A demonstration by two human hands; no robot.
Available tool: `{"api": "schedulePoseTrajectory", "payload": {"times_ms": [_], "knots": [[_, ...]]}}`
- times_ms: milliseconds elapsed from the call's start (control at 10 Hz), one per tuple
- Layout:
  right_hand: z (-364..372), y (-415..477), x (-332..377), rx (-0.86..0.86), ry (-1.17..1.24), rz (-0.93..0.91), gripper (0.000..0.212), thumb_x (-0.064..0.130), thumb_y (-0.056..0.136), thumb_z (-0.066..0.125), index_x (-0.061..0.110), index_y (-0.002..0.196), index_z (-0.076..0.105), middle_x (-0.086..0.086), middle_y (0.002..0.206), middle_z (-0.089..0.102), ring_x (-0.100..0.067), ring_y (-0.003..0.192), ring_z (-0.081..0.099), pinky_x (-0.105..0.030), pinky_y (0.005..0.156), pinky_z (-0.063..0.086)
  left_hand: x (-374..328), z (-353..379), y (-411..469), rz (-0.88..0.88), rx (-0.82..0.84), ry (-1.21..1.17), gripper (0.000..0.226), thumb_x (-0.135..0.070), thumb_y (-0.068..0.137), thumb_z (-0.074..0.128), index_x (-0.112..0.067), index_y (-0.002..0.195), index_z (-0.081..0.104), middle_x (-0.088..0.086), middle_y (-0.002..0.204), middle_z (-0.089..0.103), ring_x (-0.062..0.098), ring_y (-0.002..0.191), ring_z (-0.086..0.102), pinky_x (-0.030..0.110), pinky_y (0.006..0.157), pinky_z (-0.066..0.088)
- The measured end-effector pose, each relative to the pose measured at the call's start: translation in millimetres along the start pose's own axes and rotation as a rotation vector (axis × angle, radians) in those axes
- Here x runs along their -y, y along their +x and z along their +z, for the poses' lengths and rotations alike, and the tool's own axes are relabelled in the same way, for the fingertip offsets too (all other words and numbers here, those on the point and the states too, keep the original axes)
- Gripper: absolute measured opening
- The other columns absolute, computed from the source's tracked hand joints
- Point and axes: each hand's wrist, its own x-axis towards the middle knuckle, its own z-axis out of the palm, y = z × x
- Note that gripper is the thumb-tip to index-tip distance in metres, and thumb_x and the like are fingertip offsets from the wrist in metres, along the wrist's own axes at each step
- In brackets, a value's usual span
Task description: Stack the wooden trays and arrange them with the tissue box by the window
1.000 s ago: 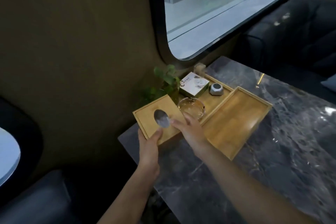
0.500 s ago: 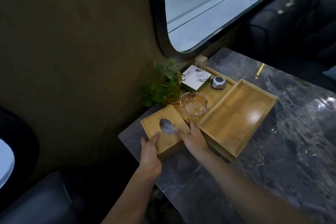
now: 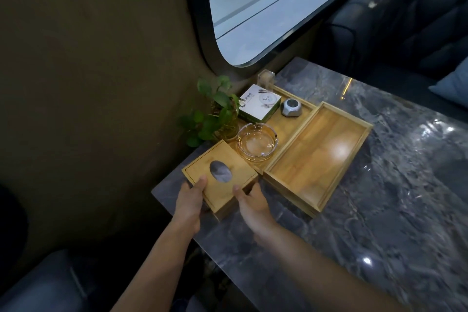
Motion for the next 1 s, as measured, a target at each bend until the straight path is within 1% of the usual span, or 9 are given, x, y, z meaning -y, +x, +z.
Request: {"api": "schedulePoseTrajectory", "payload": {"times_ms": [100, 200, 300, 500, 600, 700, 800, 900, 1000], "knots": [[-4, 6, 1, -0.022, -0.028, -0.014, 0.061, 0.033, 0.094, 0.046, 0.013, 0.146, 0.019, -0.006, 0.146, 0.040, -0.025, 0.132, 0.038, -0.034, 0.105, 0.031, -1, 3, -1, -0.001, 0.054, 0.001, 0.046, -0.029, 0.093, 0.050, -0.015, 0.135, 0.039, 0.012, 0.126, 0.056, 0.029, 0.107, 0.057, 0.053, 0.093, 0.048], [-8, 9, 4, -0.042, -0.028, -0.036, 0.055, 0.032, 0.095, 0.045, 0.018, 0.144, 0.025, -0.004, 0.144, 0.043, -0.024, 0.131, 0.040, -0.035, 0.104, 0.033, -2, 5, -2, -0.001, 0.111, -0.004, 0.043, -0.028, 0.093, 0.050, -0.016, 0.134, 0.040, 0.012, 0.123, 0.057, 0.028, 0.103, 0.058, 0.050, 0.081, 0.052], [-10, 11, 7, -0.046, -0.005, -0.038, 0.050, 0.029, 0.094, 0.046, 0.020, 0.141, 0.031, -0.002, 0.142, 0.046, -0.023, 0.129, 0.042, -0.038, 0.106, 0.034, -4, 7, -3, -0.009, 0.123, -0.002, 0.042, -0.027, 0.093, 0.051, -0.017, 0.133, 0.040, 0.013, 0.123, 0.057, 0.032, 0.110, 0.057, 0.048, 0.071, 0.054], [-11, 10, 9, -0.052, 0.017, -0.040, 0.049, 0.027, 0.094, 0.047, 0.017, 0.140, 0.033, -0.004, 0.140, 0.047, -0.022, 0.129, 0.042, -0.035, 0.104, 0.033, -2, 8, -6, 0.022, 0.105, 0.004, 0.043, -0.028, 0.092, 0.052, -0.018, 0.132, 0.042, 0.012, 0.124, 0.058, 0.032, 0.111, 0.058, 0.047, 0.072, 0.055], [-12, 10, 8, -0.053, 0.017, -0.028, 0.047, 0.028, 0.094, 0.047, 0.016, 0.138, 0.035, -0.004, 0.138, 0.049, -0.021, 0.128, 0.043, -0.034, 0.103, 0.035, -3, 9, -8, 0.015, 0.099, 0.020, 0.043, -0.028, 0.092, 0.052, -0.018, 0.133, 0.042, 0.012, 0.126, 0.058, 0.032, 0.112, 0.057, 0.051, 0.077, 0.054], [-12, 11, 6, -0.045, 0.029, -0.014, 0.050, 0.031, 0.094, 0.046, 0.016, 0.140, 0.032, -0.004, 0.139, 0.048, -0.022, 0.128, 0.043, -0.042, 0.109, 0.035, -2, 8, -7, 0.016, 0.105, 0.026, 0.044, -0.028, 0.092, 0.051, -0.019, 0.134, 0.041, 0.012, 0.126, 0.058, 0.032, 0.111, 0.058, 0.054, 0.081, 0.054], [-11, 9, 5, -0.037, 0.039, -0.007, 0.052, 0.032, 0.094, 0.046, 0.017, 0.141, 0.032, -0.005, 0.139, 0.049, -0.022, 0.126, 0.045, -0.044, 0.107, 0.037, -3, 7, -11, 0.007, 0.123, 0.055, 0.046, -0.029, 0.092, 0.052, -0.020, 0.136, 0.040, 0.012, 0.127, 0.057, 0.032, 0.113, 0.057, 0.053, 0.086, 0.052], [-16, 11, 6, -0.051, 0.005, 0.003, 0.053, 0.032, 0.093, 0.048, 0.013, 0.140, 0.032, -0.006, 0.140, 0.047, -0.024, 0.127, 0.043, -0.035, 0.107, 0.033, -8, 6, -8, 0.051, 0.038, 0.162, 0.050, -0.031, 0.089, 0.056, -0.015, 0.135, 0.042, 0.012, 0.132, 0.056, 0.029, 0.118, 0.053, 0.049, 0.101, 0.044], [-26, 2, 15, -0.129, -0.138, -0.022, 0.041, 0.031, 0.092, 0.050, 0.010, 0.127, 0.047, -0.008, 0.129, 0.053, -0.020, 0.110, 0.050, -0.028, 0.087, 0.037, -23, 0, -17, 0.221, -0.179, 0.384, 0.064, -0.031, 0.090, 0.056, -0.012, 0.144, 0.027, 0.013, 0.149, 0.036, 0.029, 0.135, 0.036, 0.044, 0.110, 0.030]]}}
